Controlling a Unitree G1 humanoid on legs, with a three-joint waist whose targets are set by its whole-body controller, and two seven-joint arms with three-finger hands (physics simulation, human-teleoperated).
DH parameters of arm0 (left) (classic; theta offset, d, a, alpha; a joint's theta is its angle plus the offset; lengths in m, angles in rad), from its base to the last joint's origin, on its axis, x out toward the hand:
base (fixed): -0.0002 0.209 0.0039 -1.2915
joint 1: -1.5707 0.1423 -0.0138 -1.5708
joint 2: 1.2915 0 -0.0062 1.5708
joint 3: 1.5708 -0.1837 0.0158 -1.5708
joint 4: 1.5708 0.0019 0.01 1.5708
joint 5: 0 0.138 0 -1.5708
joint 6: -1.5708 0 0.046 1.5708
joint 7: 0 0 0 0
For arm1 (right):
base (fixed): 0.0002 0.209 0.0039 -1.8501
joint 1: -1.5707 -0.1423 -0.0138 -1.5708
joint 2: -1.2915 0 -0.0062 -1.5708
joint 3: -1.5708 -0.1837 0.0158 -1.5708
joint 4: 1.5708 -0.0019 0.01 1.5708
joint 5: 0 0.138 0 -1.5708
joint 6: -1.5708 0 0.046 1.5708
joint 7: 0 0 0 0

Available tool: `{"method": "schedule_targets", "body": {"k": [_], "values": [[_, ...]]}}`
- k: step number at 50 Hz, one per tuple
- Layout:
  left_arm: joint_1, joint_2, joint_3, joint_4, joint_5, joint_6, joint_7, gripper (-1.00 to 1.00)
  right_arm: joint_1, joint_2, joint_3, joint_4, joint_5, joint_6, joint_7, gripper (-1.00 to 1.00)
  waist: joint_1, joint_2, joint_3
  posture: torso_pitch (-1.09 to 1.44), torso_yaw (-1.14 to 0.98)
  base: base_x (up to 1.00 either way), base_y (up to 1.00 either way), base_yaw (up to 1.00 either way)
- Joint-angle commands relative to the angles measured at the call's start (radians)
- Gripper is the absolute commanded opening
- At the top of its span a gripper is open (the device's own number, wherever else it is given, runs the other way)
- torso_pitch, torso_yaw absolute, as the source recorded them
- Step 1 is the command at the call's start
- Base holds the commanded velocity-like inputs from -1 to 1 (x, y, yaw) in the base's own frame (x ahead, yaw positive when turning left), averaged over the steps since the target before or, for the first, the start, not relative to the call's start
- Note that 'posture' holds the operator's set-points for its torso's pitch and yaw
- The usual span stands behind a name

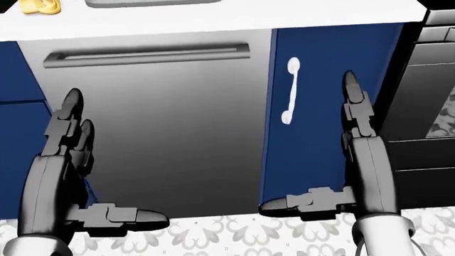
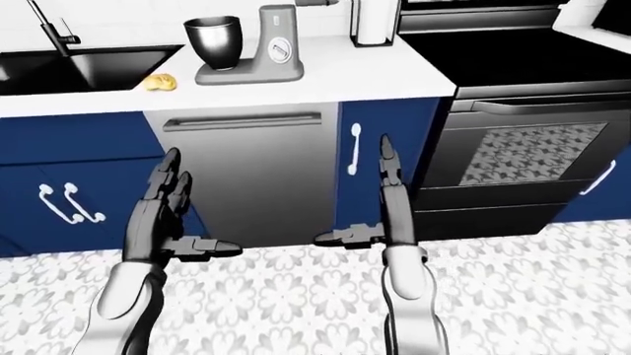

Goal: Place the bread in the stand mixer bowl.

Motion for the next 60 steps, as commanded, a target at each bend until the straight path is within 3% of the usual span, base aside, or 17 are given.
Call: {"method": "schedule_targets", "body": {"k": [1,7,10,11,13,18,23,25,33,36,37,39,44,48,49,51,60], "values": [[-0.026,-0.002,-0.013,-0.044,-0.003,-0.037,-0.002,1.0,-0.026,-0.007,-0.017,-0.047,-0.006,-0.031,-0.01,1.0,-0.004,-0.008,-0.017,0.0,0.0,0.0,0.29,0.0],[-0.027,-0.001,-0.012,-0.046,-0.003,-0.034,-0.003,1.0,-0.024,-0.008,-0.017,-0.048,-0.008,-0.029,-0.011,1.0,-0.004,-0.067,-0.013,0.0,0.0,0.0,0.28,0.0],[-0.029,-0.001,-0.014,-0.048,-0.002,-0.031,-0.003,1.0,-0.025,-0.007,-0.017,-0.043,-0.008,-0.032,-0.012,1.0,-0.004,-0.133,-0.025,0.0,0.0,0.0,0.28,0.0],[-0.03,-0.001,-0.013,-0.044,-0.002,-0.033,-0.004,1.0,-0.026,-0.007,-0.016,-0.038,-0.008,-0.035,-0.012,1.0,-0.015,-0.086,-0.016,0.0,0.0,0.0,0.28,0.0],[-0.032,-0.001,-0.013,-0.044,-0.002,-0.032,-0.004,1.0,-0.028,-0.007,-0.016,-0.028,-0.007,-0.04,-0.014,1.0,-0.01,-0.108,-0.02,0.0,0.0,0.0,0.29,0.0],[-0.033,-0.002,-0.016,-0.045,0.001,-0.029,-0.004,1.0,-0.03,-0.008,-0.018,-0.018,-0.004,-0.046,-0.014,1.0,-0.009,-0.071,-0.013,0.0,0.0,0.0,0.28,0.0],[-0.03,-0.002,-0.016,-0.049,0.002,-0.027,-0.005,1.0,-0.032,-0.008,-0.015,-0.02,-0.006,-0.042,-0.014,1.0,-0.015,0.043,-0.038,0.0,0.0,0.0,0.28,0.0],[-0.029,-0.002,-0.015,-0.048,0.001,-0.029,-0.005,1.0,-0.032,-0.008,-0.013,-0.022,-0.008,-0.041,-0.013,1.0,-0.008,0.018,-0.012,0.0,0.0,0.0,0.28,0.0],[-0.02,-0.003,-0.015,-0.039,0.001,-0.045,-0.005,1.0,-0.033,-0.007,-0.012,-0.025,-0.01,-0.037,-0.011,1.0,-0.006,-0.07,-0.011,0.0,0.0,0.0,0.29,0.0],[-0.018,-0.004,-0.015,-0.033,0.001,-0.051,-0.005,1.0,-0.034,-0.007,-0.012,-0.019,-0.009,-0.041,-0.012,1.0,-0.008,-0.14,-0.026,0.0,0.0,0.0,0.29,0.0],[-0.016,-0.004,-0.015,-0.033,0.001,-0.053,-0.004,1.0,-0.034,-0.007,-0.012,-0.019,-0.009,-0.04,-0.012,1.0,-0.02,-0.093,-0.015,0.0,0.0,0.0,0.29,0.0],[-0.016,-0.003,-0.014,-0.037,0.0,-0.05,-0.005,1.0,-0.034,-0.007,-0.012,-0.021,-0.009,-0.039,-0.011,1.0,-0.012,-0.114,-0.022,0.0,0.0,0.0,0.28,0.0],[-0.014,-0.004,-0.015,-0.039,0.0,-0.05,-0.004,1.0,-0.033,-0.007,-0.013,-0.022,-0.009,-0.038,-0.01,1.0,-0.008,-0.07,-0.012,0.0,0.0,0.0,0.28,0.0],[-0.012,-0.004,-0.013,-0.034,-0.001,-0.055,-0.005,1.0,-0.034,-0.007,-0.012,-0.022,-0.009,-0.038,-0.01,1.0,-0.012,0.038,-0.027,0.0,0.0,0.0,0.28,0.0],[-0.012,-0.004,-0.013,-0.035,-0.001,-0.053,-0.005,1.0,-0.034,-0.007,-0.011,-0.022,-0.01,-0.038,-0.01,1.0,-0.015,0.04,-0.041,0.0,0.0,0.0,0.28,0.0],[-0.01,-0.005,-0.015,-0.033,0.0,-0.057,-0.004,1.0,-0.034,-0.006,-0.011,-0.023,-0.01,-0.037,-0.01,1.0,-0.006,0.017,-0.009,0.0,0.0,0.0,0.29,0.0],[-0.011,-0.005,-0.017,-0.033,0.0,-0.057,-0.004,1.0,-0.033,-0.006,-0.009,-0.022,-0.011,-0.039,-0.009,1.0,-0.006,-0.086,-0.01,0.0,0.0,0.0,0.28,0.0]]}}
